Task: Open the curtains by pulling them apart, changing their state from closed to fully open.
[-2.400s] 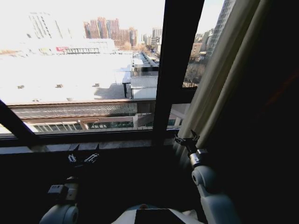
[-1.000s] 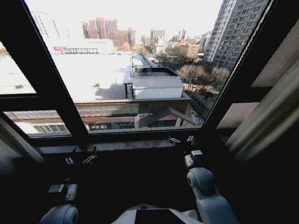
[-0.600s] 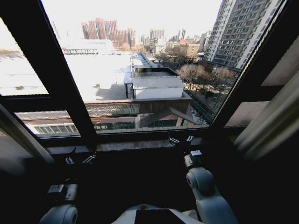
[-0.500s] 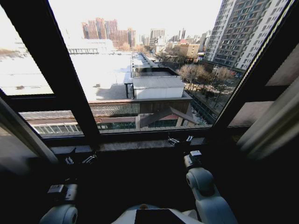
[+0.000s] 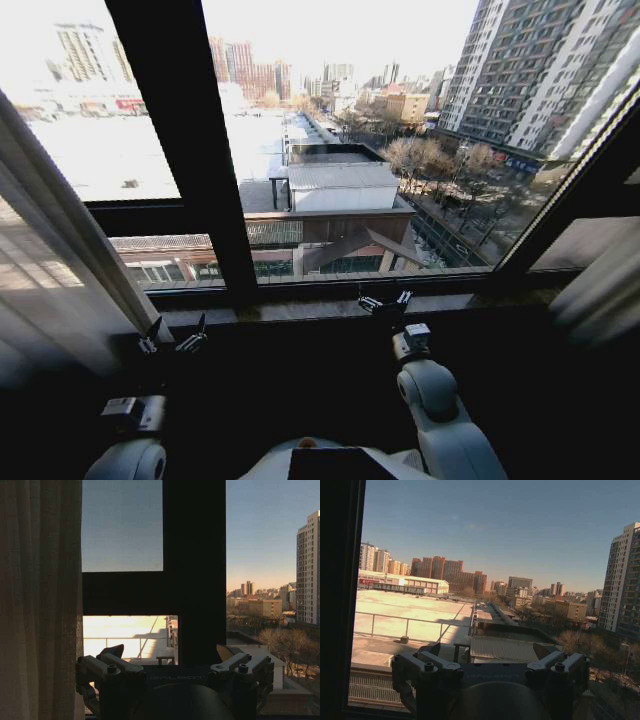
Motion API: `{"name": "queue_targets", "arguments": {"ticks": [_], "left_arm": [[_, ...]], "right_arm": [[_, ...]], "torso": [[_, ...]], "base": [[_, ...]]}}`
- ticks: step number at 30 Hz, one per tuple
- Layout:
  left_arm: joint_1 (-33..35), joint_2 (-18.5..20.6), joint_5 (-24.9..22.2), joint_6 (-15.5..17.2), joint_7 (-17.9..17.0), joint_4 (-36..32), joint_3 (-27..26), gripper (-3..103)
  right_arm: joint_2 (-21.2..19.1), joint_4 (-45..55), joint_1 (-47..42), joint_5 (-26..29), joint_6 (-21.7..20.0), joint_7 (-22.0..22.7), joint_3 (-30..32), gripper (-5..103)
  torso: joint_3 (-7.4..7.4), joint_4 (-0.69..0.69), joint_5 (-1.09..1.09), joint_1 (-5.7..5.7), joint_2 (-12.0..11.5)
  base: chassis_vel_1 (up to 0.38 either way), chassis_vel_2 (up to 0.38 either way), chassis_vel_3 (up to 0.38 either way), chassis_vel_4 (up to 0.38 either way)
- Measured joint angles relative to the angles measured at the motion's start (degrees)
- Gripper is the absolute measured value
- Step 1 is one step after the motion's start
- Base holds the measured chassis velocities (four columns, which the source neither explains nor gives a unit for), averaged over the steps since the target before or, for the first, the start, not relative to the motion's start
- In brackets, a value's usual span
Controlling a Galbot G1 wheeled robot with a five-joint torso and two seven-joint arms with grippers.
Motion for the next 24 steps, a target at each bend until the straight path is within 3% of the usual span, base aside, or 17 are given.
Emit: {"name": "queue_targets", "arguments": {"ticks": [9, 15, 20, 24], "left_arm": [[-0.1, 0.0, 0.0, 0.0, 0.0, 0.1, -0.1, 100], [-0.3, 0.0, 0.0, 0.0, 0.0, 0.2, 0.0, 100], [-0.7, 0.5, -0.5, 0.6, 0.0, 0.2, -0.1, 100], [-3.5, 2.4, -0.6, 3.3, 0.0, 1.1, -0.8, 100]], "right_arm": [[-0.2, -0.9, 0.2, -0.6, 1.2, 0.1, 0.2, 100], [-0.3, -2.8, 0.8, -0.5, 4.4, -0.3, 0.3, 100], [-0.1, -3.2, 0.9, -0.8, 4.8, -0.3, 0.3, 100], [-0.1, -3.5, 1.0, -1.0, 4.8, -0.2, 0.3, 100]], "torso": [[0.00, 0.00, 0.02, 0.01, 0.0], [0.00, -0.01, 0.02, 0.00, 0.0], [0.01, 0.02, -0.03, 0.02, 0.0], [0.02, 0.00, 0.04, 0.02, 0.0]], "base": [[0.353, 0.360, -0.347, -0.366], [0.320, 0.326, -0.322, -0.344], [0.152, 0.143, -0.113, -0.146], [0.024, 0.026, -0.005, -0.029]]}}
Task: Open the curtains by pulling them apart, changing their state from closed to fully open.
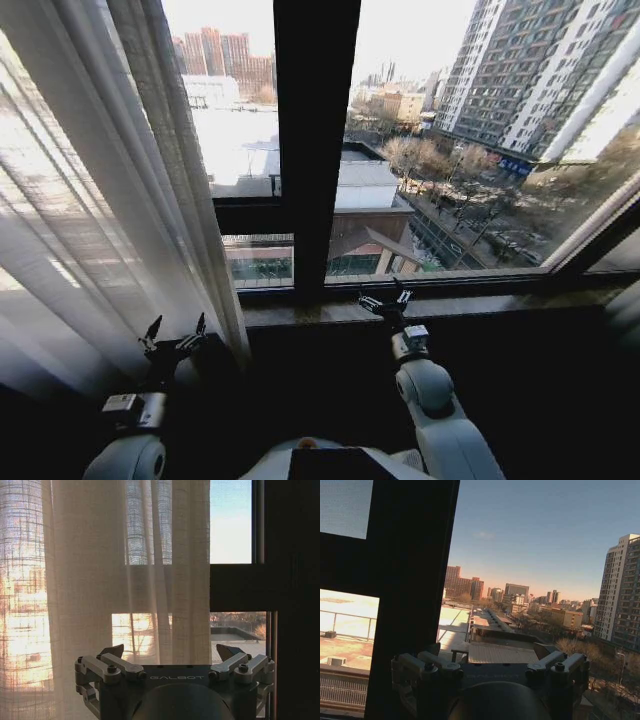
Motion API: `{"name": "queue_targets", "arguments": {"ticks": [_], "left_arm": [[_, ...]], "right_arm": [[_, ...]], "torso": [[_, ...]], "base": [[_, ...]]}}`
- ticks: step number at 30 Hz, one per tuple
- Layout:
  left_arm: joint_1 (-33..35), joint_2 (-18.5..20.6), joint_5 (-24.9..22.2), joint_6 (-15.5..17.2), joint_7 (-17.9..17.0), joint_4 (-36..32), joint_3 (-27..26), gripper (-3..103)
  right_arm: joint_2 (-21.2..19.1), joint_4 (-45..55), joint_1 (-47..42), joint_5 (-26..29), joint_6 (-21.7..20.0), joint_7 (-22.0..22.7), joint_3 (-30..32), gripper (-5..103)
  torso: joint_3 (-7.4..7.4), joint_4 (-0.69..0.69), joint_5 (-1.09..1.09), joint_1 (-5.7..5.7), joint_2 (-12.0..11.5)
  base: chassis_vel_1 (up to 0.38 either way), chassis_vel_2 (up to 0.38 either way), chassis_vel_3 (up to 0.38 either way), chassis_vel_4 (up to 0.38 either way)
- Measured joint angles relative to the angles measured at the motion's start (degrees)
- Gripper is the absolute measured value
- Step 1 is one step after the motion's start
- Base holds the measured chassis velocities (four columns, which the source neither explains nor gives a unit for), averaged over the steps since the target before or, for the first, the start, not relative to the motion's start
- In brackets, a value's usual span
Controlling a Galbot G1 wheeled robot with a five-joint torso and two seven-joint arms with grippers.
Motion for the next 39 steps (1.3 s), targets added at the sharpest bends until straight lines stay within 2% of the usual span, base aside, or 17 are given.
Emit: {"name": "queue_targets", "arguments": {"ticks": [2, 5, 9, 11, 18, 20, 24, 26, 28, 35, 39], "left_arm": [[-1.4, 0.7, 0.1, 0.8, 0.0, 0.4, -0.2, 100], [-6.6, 3.2, -0.2, 4.8, -0.1, 1.5, -0.1, 100], [-10.0, 5.0, -0.4, 6.4, -0.4, 3.2, 0.8, 100], [-12.5, 6.2, -0.6, 7.5, -0.9, 4.6, 1.5, 100], [-19.1, 9.5, -2.6, 11.2, -2.4, 8.5, 3.4, 100], [-19.5, 9.6, -2.7, 11.5, -2.4, 8.7, 3.6, 100], [-23.0, 10.8, -3.0, 12.9, -2.7, 11.2, 6.7, 100], [-24.5, 11.0, -3.0, 13.3, -3.7, 12.4, 8.3, 100], [-27.7, 11.0, -2.6, 13.6, -6.1, 14.9, 11.2, 100], [-34.8, 10.7, -1.5, 13.8, -10.4, 20.0, 16.0, 100], [-37.1, 9.7, -0.1, 14.7, -16.4, 21.4, 18.5, 100]], "right_arm": [[0.0, 0.0, 0.0, 0.0, 0.0, 0.0, -0.1, 100], [-0.2, -0.1, 0.0, -0.2, 0.1, 0.0, -0.2, 100], [-0.4, -0.1, -0.3, -0.3, 0.2, 0.0, -0.4, 100], [-0.6, -0.2, -0.3, -0.3, 0.2, 0.0, -0.4, 100], [-1.0, -1.6, 0.6, -0.3, 0.3, 0.0, -0.2, 100], [-1.1, -1.7, 0.7, -0.3, 0.3, 0.0, -0.2, 100], [-1.3, -2.9, 1.2, -0.3, 0.4, 0.0, -0.5, 100], [-1.3, -3.4, 1.2, -0.3, 0.5, 0.0, -0.4, 100], [-1.2, -4.4, 1.4, -0.4, 1.2, 0.1, -0.2, 100], [-1.3, -5.5, 1.5, -0.6, 1.8, 0.1, 0.4, 100], [-1.8, -6.1, 1.9, -0.5, 1.9, 0.1, 1.7, 100]], "torso": [[0.00, 0.01, 0.02, 0.00, 0.0], [-0.01, -0.01, 0.00, -0.02, 0.0], [-0.01, 0.00, 0.00, -0.03, 0.0], [-0.01, 0.02, -0.07, -0.02, 0.0], [-0.01, 0.00, -0.02, -0.01, 0.0], [0.00, 0.00, -0.02, -0.01, 0.0], [-0.01, 0.01, -0.02, -0.02, 0.0], [-0.01, 0.01, -0.02, -0.02, 0.0], [0.00, 0.00, -0.02, -0.01, 0.0], [-0.01, -0.01, -0.01, -0.01, 0.0], [0.00, 0.00, -0.02, -0.01, 0.0]], "base": [[-0.041, -0.039, 0.029, 0.066], [-0.040, -0.069, 0.035, 0.053], [-0.008, -0.018, 0.012, 0.012], [0.000, 0.000, 0.000, 0.000], [0.000, 0.000, 0.000, 0.000], [0.000, 0.000, 0.000, 0.000], [0.000, 0.000, 0.000, 0.000], [0.000, 0.000, 0.000, 0.000], [0.000, 0.000, 0.000, 0.000], [0.000, 0.000, 0.000, 0.000], [0.000, 0.000, 0.000, 0.000]]}}
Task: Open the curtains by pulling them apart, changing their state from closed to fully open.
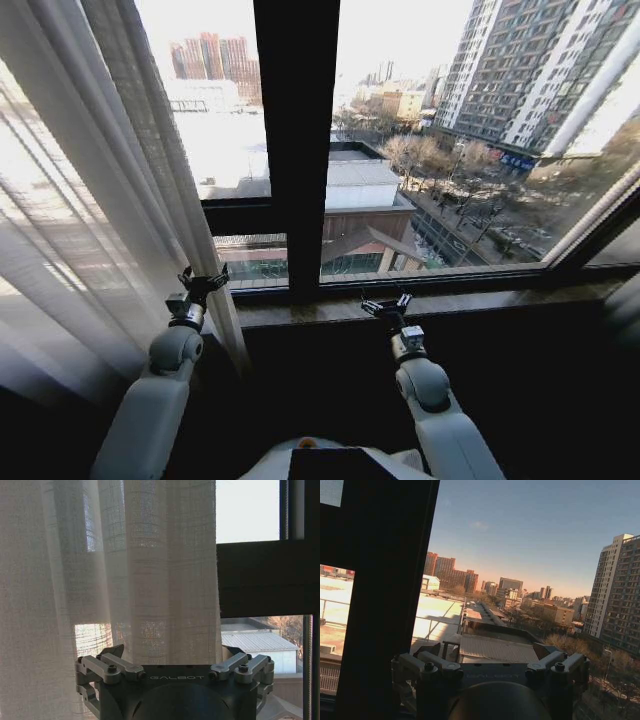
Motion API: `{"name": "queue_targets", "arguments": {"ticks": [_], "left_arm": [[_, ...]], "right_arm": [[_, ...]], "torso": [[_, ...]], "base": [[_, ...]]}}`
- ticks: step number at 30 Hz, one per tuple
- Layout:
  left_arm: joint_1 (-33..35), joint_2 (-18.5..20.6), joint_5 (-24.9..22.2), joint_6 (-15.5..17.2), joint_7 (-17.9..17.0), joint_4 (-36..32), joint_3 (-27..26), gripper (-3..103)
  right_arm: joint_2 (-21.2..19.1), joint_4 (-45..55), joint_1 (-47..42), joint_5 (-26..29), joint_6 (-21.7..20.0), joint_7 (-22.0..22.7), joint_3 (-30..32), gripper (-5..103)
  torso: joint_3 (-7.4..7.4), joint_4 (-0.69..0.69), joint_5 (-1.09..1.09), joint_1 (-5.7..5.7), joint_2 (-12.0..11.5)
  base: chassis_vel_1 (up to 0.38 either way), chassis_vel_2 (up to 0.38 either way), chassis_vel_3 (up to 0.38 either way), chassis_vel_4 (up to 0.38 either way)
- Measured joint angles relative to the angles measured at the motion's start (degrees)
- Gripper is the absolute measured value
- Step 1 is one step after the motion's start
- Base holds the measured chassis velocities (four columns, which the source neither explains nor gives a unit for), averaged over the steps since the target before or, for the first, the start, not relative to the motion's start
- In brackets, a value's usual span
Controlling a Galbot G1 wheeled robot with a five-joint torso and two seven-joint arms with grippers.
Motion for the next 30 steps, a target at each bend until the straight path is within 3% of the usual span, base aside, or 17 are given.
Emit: {"name": "queue_targets", "arguments": {"ticks": [1, 6, 10, 24, 30], "left_arm": [[0.0, 0.0, 0.0, 0.0, 0.0, 0.0, 0.0, 100], [-1.4, -1.3, 4.0, 1.4, -9.4, 0.7, 1.1, 100], [-2.4, -1.1, 4.3, 1.9, -11.9, 1.6, 0.5, 100], [1.6, -0.8, 4.5, 1.9, -13.8, -2.0, -5.7, 100], [1.5, 1.1, 3.0, 1.6, -11.0, -0.6, -8.2, 101]], "right_arm": [[0.0, 0.0, 0.0, 0.0, 0.0, 0.0, 0.0, 100], [0.1, -1.0, 0.4, 0.1, 0.4, 0.0, 0.4, 100], [0.6, -1.4, 0.4, 0.0, 0.5, 0.0, -0.1, 100], [1.6, -2.5, 1.1, -0.7, 0.8, 0.0, -1.6, 100], [1.9, -2.6, 0.9, -1.1, 1.1, 0.0, -2.0, 100]], "torso": [[0.00, 0.00, 0.00, 0.00, 0.0], [-0.01, 0.01, 0.00, -0.01, 0.0], [0.00, 0.00, 0.00, 0.00, 0.0], [-0.01, 0.01, -0.01, 0.00, 0.0], [-0.01, 0.01, -0.01, 0.00, 0.0]], "base": [[0.000, 0.000, 0.000, 0.000], [0.000, 0.000, 0.000, 0.000], [0.000, 0.000, 0.000, 0.000], [0.000, 0.000, 0.000, 0.000], [0.000, 0.000, 0.000, 0.000]]}}
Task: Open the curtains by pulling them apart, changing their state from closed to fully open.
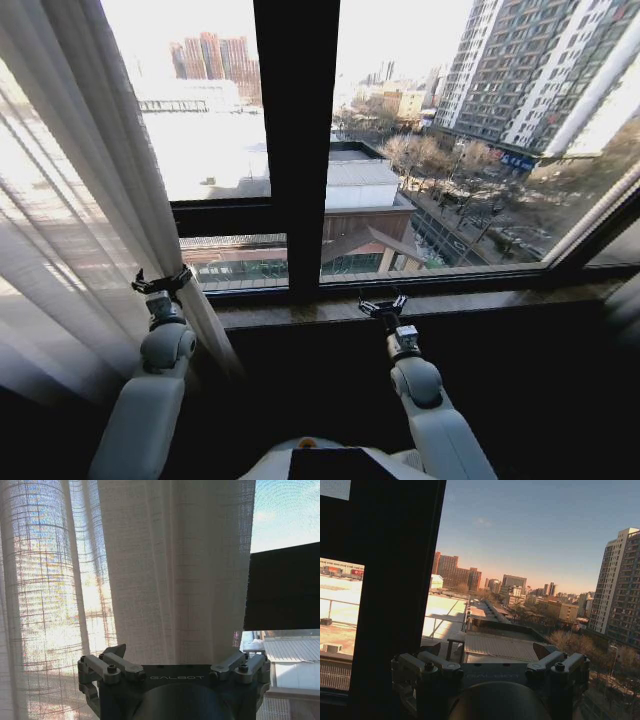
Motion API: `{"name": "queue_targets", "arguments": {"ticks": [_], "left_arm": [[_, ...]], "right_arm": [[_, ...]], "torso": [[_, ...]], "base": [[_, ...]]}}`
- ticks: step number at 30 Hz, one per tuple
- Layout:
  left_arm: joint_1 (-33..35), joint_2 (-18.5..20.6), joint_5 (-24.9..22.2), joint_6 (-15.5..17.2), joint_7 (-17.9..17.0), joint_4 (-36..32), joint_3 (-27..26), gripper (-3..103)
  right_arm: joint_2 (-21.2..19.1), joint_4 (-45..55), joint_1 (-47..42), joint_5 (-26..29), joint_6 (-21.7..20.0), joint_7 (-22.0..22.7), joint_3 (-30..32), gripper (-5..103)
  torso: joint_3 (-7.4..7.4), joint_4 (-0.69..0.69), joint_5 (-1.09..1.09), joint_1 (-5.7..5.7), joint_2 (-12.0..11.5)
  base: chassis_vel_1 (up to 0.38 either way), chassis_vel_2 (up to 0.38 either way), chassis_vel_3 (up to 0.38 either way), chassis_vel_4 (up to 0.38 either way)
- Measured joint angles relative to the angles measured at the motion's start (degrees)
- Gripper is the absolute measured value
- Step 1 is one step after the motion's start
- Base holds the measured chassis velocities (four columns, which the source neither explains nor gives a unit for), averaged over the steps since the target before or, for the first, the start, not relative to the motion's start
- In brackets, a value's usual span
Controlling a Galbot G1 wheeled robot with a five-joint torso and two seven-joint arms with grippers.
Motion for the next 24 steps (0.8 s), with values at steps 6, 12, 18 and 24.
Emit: {"name": "queue_targets", "arguments": {"ticks": [6, 12, 18, 24], "left_arm": [[-0.7, 3.6, -3.4, -1.0, 10.7, 1.7, -2.1, 77], [1.0, 5.2, -4.6, -1.9, 22.9, 1.0, -3.7, 55], [2.0, 5.6, -4.7, -1.8, 26.1, 0.6, -4.6, 39], [2.0, 5.6, -4.6, -1.8, 26.3, -0.6, -4.8, 18]], "right_arm": [[-0.6, 0.7, -0.5, 0.1, 0.5, 0.1, 1.4, 100], [-0.8, 0.4, -1.1, 0.8, 1.8, 0.1, 3.0, 100], [-1.4, -0.3, -1.4, 2.8, 2.3, 0.4, 4.9, 100], [-2.0, -0.3, -1.2, 4.2, 2.4, 1.1, 5.7, 100]], "torso": [[0.00, -0.02, 0.00, 0.00, 0.0], [0.00, -0.01, 0.01, 0.00, 0.0], [0.00, -0.01, 0.01, -0.01, 0.0], [0.00, -0.01, 0.01, 0.00, 0.0]], "base": [[0.000, 0.000, 0.000, 0.000], [0.000, 0.000, 0.000, 0.000], [0.000, 0.000, 0.000, 0.000], [0.000, 0.000, 0.000, 0.000]]}}
